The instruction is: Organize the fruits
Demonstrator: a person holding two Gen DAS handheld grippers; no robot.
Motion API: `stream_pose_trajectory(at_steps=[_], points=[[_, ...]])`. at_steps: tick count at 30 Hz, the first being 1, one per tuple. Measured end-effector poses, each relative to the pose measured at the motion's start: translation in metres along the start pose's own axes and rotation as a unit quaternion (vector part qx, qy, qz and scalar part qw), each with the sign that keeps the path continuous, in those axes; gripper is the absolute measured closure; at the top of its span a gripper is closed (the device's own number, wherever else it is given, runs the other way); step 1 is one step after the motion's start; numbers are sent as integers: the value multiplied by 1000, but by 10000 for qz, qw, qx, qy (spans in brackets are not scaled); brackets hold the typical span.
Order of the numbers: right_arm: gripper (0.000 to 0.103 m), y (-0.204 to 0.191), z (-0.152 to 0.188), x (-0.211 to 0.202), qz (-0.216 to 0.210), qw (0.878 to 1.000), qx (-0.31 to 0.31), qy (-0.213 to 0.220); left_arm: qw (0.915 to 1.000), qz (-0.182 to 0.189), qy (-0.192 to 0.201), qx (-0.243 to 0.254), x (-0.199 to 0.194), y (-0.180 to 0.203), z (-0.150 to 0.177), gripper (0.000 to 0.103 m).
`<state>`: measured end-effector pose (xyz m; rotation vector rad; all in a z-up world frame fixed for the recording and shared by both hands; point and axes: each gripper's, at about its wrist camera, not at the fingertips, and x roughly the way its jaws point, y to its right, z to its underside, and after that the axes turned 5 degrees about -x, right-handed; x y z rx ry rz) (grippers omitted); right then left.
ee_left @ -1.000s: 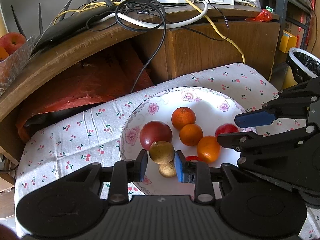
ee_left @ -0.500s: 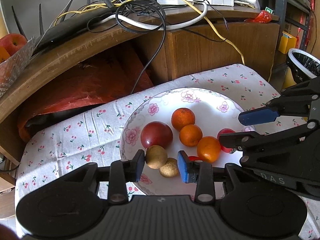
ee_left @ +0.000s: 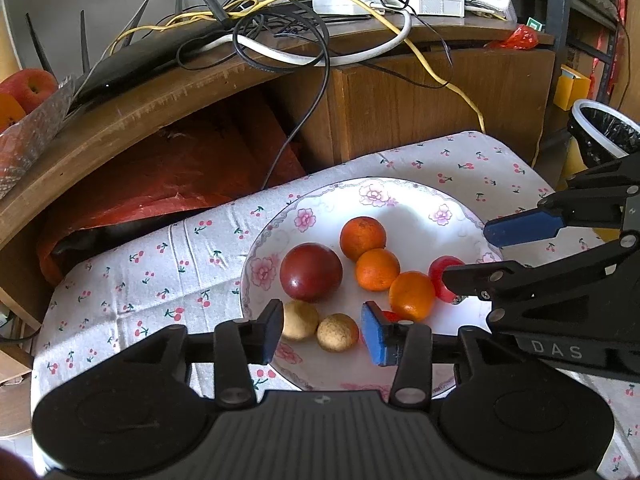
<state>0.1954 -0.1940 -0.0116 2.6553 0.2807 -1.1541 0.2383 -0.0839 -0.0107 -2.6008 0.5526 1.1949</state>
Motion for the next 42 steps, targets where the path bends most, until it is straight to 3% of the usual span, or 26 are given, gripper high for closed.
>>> stream_pose_trajectory(at_steps=[17, 33, 42], points=[[62, -3, 11, -26, 82, 9998, 66, 151, 9996, -80, 103, -233, -22, 3, 9, 44], [58, -7, 19, -47, 163, 9992, 154, 317, 9977, -498, 390, -257, -45, 5, 16, 17], [58, -7, 21, -57, 194, 9988, 208, 398, 9950, -817, 577, -69, -55, 15, 19, 8]])
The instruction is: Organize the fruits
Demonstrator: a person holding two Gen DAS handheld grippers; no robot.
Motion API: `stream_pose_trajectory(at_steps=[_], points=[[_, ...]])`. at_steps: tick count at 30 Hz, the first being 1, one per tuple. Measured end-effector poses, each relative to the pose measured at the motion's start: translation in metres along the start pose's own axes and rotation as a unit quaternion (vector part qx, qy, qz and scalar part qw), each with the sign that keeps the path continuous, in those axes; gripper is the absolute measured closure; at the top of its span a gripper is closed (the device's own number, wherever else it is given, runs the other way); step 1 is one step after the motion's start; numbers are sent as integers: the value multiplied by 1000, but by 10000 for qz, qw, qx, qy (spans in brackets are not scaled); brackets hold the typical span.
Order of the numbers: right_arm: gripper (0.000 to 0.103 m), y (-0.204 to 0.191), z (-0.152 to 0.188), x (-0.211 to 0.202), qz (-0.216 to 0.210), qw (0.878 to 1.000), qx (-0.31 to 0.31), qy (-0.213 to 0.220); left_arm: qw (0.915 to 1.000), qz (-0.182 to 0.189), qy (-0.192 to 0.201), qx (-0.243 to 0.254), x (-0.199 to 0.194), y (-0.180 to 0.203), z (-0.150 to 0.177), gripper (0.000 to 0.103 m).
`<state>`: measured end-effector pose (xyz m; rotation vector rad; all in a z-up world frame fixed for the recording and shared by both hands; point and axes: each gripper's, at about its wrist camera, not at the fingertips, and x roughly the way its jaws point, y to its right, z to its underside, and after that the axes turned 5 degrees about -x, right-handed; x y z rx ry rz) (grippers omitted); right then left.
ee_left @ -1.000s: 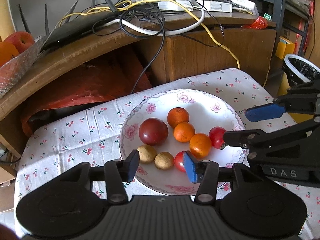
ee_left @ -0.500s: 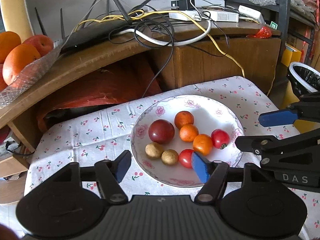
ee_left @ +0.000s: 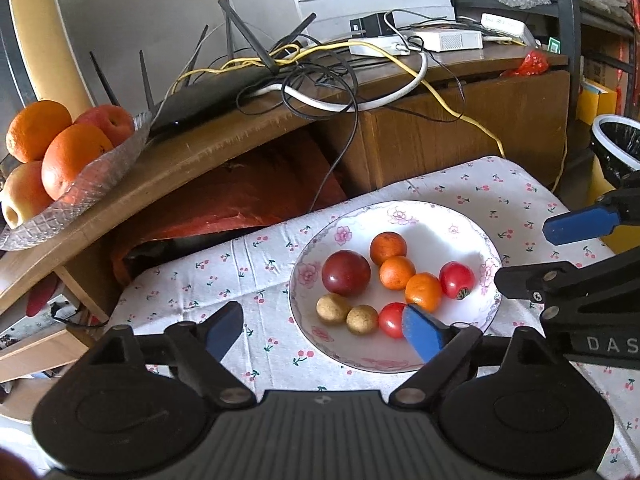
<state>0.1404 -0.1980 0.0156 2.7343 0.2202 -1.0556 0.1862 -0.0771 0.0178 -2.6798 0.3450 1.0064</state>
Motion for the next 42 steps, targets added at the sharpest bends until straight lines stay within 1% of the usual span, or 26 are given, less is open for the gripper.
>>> stream_pose_trajectory(at_steps=[5, 11, 18, 27, 42], points=[[57, -1, 1, -9, -15, 10000, 49, 76, 9997, 184, -34, -177, -5, -4, 3, 8], [57, -3, 2, -18, -42, 9999, 87, 138, 9991, 265, -26, -326, -13, -8, 6, 6], [57, -8, 6, -25, -43, 9998, 68, 163, 9992, 205, -42, -350, -19, -7, 14, 4], [57, -12, 15, -37, -22, 9998, 112, 155, 9981, 234, -73, -571, -33, -7, 27, 0], [57, -20, 40, -61, -6, 9996, 249, 104, 9960, 208, -70, -865, -59, -5, 48, 0]])
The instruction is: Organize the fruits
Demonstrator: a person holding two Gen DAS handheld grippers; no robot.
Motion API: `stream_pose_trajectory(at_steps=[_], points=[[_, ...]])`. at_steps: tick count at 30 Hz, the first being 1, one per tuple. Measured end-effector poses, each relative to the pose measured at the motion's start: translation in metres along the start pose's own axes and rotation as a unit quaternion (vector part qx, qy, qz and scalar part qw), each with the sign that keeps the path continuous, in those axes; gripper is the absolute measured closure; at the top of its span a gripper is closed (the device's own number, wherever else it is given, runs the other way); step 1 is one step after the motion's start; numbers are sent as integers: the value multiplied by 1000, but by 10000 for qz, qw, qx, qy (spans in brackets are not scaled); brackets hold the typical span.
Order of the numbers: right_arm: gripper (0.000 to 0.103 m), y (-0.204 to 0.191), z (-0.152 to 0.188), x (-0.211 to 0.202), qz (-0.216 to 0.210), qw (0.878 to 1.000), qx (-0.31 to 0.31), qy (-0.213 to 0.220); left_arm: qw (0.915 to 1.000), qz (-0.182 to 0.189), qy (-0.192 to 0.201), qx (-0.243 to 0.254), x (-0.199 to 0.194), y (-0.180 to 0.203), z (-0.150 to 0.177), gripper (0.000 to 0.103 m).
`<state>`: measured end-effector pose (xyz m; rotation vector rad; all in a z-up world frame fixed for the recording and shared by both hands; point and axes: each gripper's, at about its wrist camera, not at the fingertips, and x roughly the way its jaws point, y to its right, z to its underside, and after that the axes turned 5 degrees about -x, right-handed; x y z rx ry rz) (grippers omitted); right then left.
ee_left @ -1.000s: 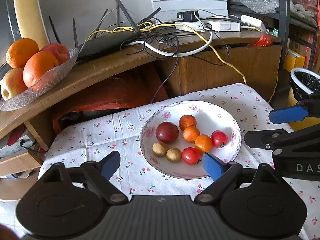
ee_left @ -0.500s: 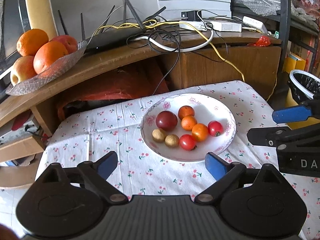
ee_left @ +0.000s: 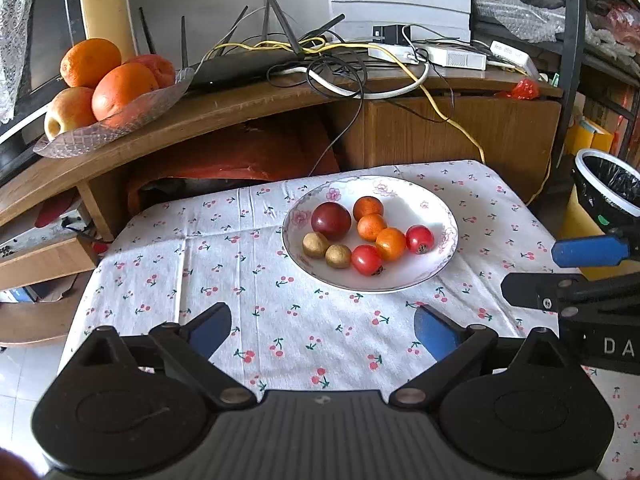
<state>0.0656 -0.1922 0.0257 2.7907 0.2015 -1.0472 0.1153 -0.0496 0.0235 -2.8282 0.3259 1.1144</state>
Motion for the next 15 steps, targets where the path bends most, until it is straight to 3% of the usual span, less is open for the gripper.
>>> stream_pose_trajectory(at_steps=[15], points=[[56, -4, 18, -22, 71, 9999, 122, -12, 9999, 6, 16, -111, -21, 6, 14, 0]])
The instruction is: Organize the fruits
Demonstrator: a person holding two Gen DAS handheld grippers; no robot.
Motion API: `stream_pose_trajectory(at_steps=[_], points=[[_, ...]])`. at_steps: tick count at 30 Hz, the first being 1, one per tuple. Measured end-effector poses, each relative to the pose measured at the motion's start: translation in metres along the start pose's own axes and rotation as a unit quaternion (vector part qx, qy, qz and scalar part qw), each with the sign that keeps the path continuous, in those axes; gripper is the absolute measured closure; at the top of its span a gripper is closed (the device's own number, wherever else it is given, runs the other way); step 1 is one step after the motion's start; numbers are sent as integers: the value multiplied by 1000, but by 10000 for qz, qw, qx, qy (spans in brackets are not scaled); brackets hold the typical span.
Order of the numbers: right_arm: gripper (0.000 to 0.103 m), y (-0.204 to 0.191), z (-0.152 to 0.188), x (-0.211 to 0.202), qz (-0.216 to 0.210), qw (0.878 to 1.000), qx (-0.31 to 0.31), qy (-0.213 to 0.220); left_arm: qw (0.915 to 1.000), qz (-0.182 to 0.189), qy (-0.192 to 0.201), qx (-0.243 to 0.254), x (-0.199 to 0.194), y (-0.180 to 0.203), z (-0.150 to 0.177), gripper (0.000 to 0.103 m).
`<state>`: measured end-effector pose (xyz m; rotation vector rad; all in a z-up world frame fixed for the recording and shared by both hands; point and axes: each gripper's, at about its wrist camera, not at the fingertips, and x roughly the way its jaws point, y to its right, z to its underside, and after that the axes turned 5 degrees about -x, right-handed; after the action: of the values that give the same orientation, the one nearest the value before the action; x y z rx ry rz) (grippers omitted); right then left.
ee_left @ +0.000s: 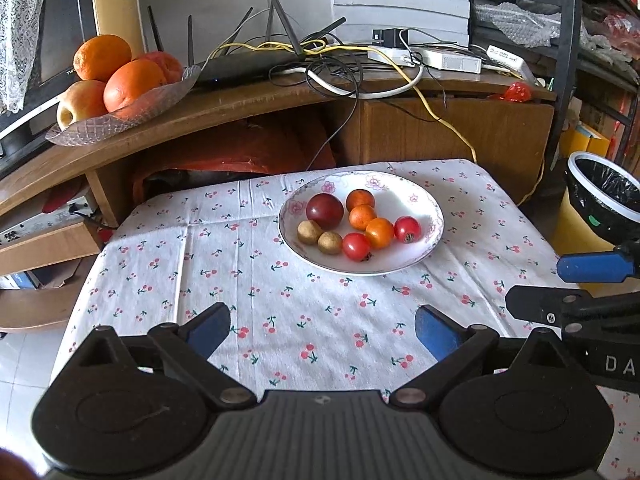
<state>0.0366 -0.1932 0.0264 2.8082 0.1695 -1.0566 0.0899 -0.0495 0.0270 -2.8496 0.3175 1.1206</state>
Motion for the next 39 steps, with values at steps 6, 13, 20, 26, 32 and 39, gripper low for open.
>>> stream_pose_trajectory(at_steps=[6, 13, 20, 26, 32, 39], points=[[56, -3, 9, -10, 28, 10000, 37, -11, 10000, -1, -23, -11, -11, 2, 9, 0], [55, -7, 19, -24, 17, 10000, 64, 22, 10000, -58, 66, 0, -25, 4, 18, 0], [55, -10, 26, -32, 10, 10000, 65, 32, 9999, -71, 105, -10, -36, 4, 25, 0], [55, -13, 30, -36, -6, 10000, 65, 33, 9998, -134, 153, -60, -41, 2, 28, 0], [55, -11, 34, -41, 19, 9999, 127, 45, 9997, -202, 106, -95, -43, -2, 31, 0], [55, -10, 37, -42, 15, 9998, 175, 25, 9996, -223, 129, -103, -48, -1, 34, 0]])
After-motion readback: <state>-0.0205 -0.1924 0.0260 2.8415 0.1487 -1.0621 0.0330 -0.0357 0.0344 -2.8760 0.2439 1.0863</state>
